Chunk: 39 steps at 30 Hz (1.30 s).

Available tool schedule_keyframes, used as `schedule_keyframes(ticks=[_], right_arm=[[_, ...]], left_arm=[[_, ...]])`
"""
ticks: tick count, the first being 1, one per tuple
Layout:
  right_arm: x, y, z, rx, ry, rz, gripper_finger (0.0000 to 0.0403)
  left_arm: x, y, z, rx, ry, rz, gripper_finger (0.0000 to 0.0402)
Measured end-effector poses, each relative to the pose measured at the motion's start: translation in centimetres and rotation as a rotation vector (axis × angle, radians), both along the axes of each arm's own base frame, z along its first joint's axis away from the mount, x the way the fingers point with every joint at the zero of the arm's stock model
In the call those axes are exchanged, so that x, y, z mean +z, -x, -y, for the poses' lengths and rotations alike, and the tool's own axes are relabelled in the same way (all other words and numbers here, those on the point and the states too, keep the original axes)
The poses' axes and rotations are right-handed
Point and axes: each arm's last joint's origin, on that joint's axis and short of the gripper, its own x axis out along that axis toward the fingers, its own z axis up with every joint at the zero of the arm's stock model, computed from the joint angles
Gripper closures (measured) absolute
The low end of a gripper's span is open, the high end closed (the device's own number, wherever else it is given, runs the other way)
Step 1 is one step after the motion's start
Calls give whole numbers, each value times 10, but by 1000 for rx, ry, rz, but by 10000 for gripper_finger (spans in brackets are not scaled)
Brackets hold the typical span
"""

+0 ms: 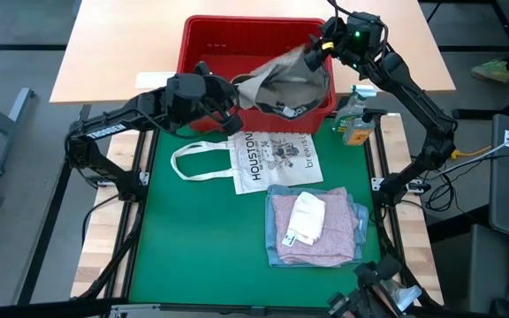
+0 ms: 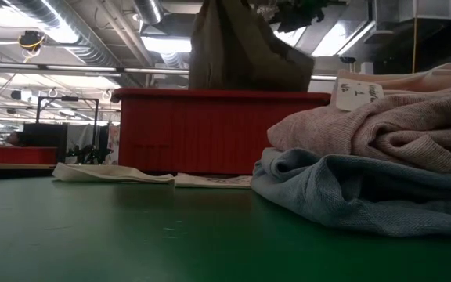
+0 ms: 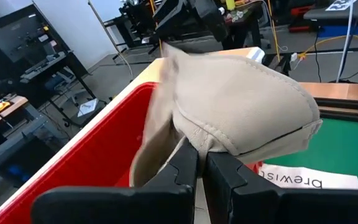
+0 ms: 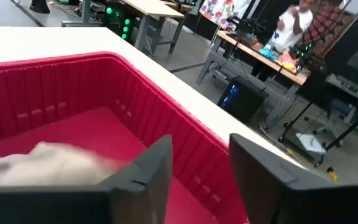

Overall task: Fold Laundry from Bin
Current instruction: Fold the light brown shorts from the red laundry basket

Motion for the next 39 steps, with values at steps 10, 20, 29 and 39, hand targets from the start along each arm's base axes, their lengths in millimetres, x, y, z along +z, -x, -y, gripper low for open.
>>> schedule_keyframes(ticks=[10,20,29,39], right_arm=[[18,18,-19,11,-43,129,211],[25,21,-56,645,-569,391,223],[11,-24,-89,863,-729,325,223],[-5,-68,-129,817,-684,238,224]], left_arm=[[-4,-5,-1,3,7,-7,392],[-9,-11,-5,16,21,-15,392],[-10,-11,-5,17,24,-14,392],[-10,-11,-5,17,25,-13,391]])
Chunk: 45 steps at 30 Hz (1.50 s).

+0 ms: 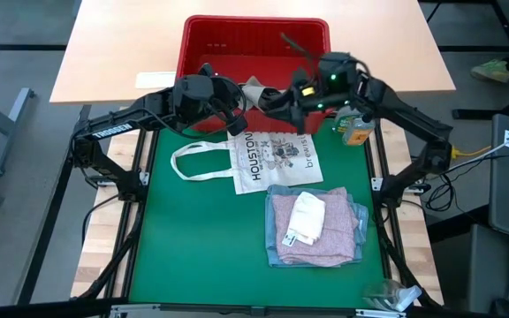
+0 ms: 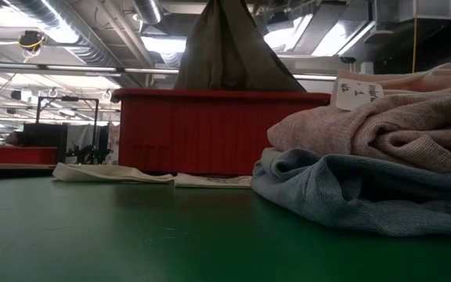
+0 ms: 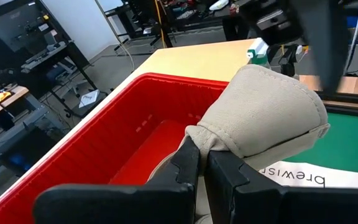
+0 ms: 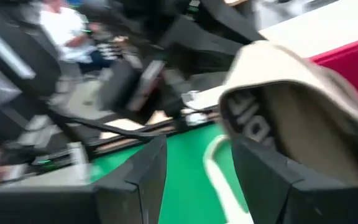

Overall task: Fold Laundry from Bin
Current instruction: Fold the light brown shorts from the red laundry basket

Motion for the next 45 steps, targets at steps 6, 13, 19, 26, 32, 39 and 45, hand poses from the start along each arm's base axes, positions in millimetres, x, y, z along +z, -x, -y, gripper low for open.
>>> schedule_keyframes(ticks=[6,13,19,26,32,39,45], right_arm=[[-9,-16,-7,-98,123,-42,224],[-11,-28,-12,-88,174,-7,224],[-3,-30,-9,-141,209,71,224],[-2,-30,-9,-133,248,78,268],[0,-30,-9,-112,370,95,390],[34,-14,-11,-191,520,120,395],[71,11,-14,-341,675,160,391]], left_arm=[[0,0,1,-1,1,1,391],[0,0,1,-2,1,1,391],[0,-1,1,-34,13,4,391],[0,-2,4,-59,18,4,391],[1,-2,6,-66,15,12,391],[5,0,6,-35,-29,17,382],[7,4,5,-21,-80,-20,314]])
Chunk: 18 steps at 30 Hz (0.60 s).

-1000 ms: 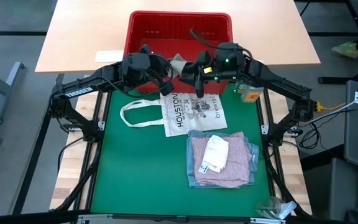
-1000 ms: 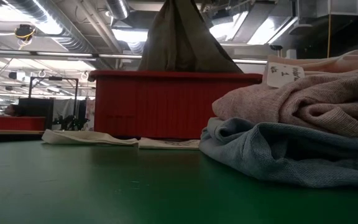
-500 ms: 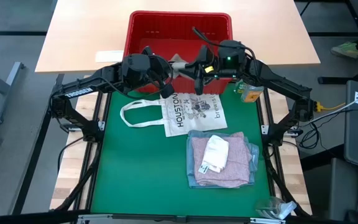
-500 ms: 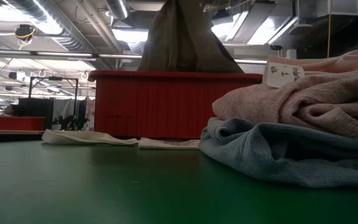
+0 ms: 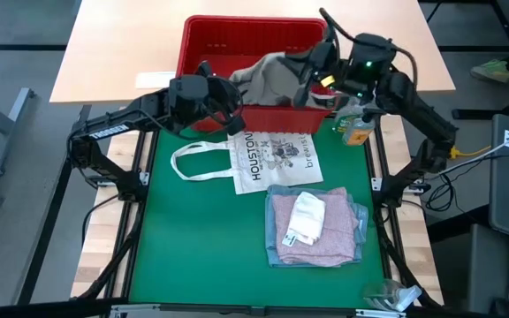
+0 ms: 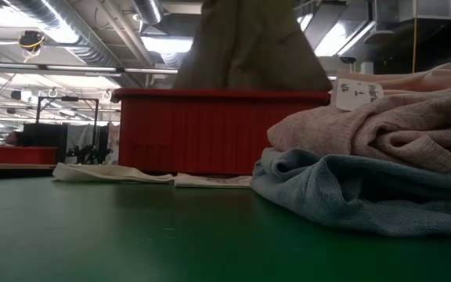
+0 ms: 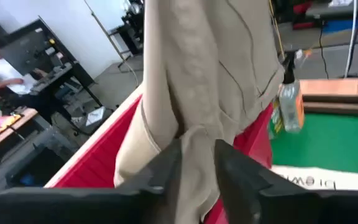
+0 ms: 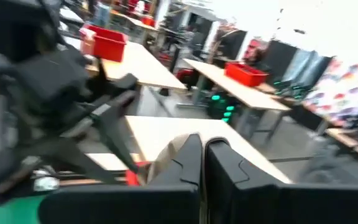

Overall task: Fold Laundry from Bin
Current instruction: Fold the light brown shorts from the red laundry basket

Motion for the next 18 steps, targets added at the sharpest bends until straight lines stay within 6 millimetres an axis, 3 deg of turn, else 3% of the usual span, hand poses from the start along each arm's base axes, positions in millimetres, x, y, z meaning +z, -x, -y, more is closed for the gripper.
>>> schedule_keyframes(ticks=[8,18], right_arm=[[27,20,-3,-98,87,43,396],[47,37,-9,-103,128,100,399]], left_arm=[[-1,-2,7,-31,33,20,232],[-18,-8,31,-127,237,7,231]])
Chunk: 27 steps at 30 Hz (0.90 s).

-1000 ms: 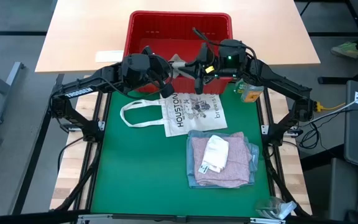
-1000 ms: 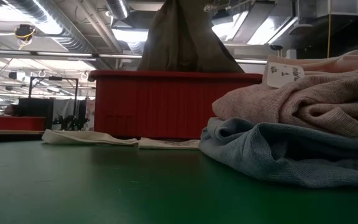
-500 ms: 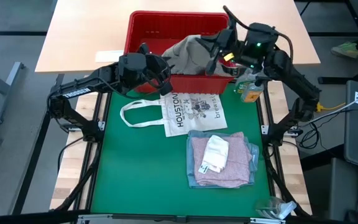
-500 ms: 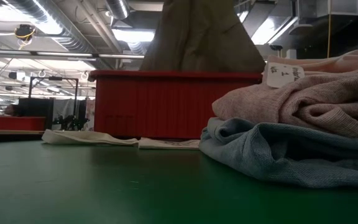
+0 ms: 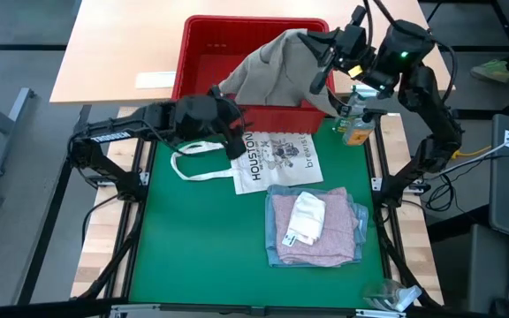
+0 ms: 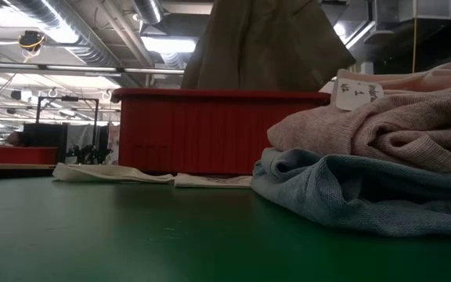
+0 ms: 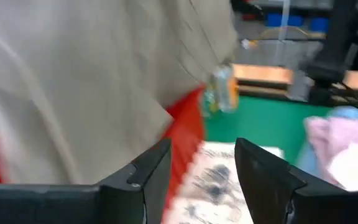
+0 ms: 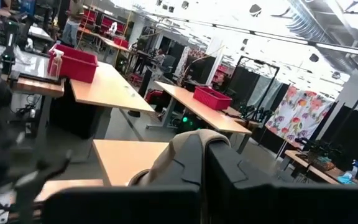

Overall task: Fold Laundry from Bin
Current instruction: Fold the light brown shorts from the red laundry basket

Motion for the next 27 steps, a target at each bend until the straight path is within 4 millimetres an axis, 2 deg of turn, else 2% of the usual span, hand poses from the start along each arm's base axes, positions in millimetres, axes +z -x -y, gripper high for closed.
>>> schedule_keyframes(ticks=[5,12,19,27], right_arm=[[1,1,0,3,3,7,396],[1,1,-1,10,3,3,399],[1,1,-1,10,3,3,399],[1,1,-1,11,3,3,399]], left_arm=[[-32,-9,2,18,60,-52,242],[-82,-20,-11,90,85,-58,250],[-119,-28,-36,154,65,116,250],[-142,-22,-65,223,35,300,250]])
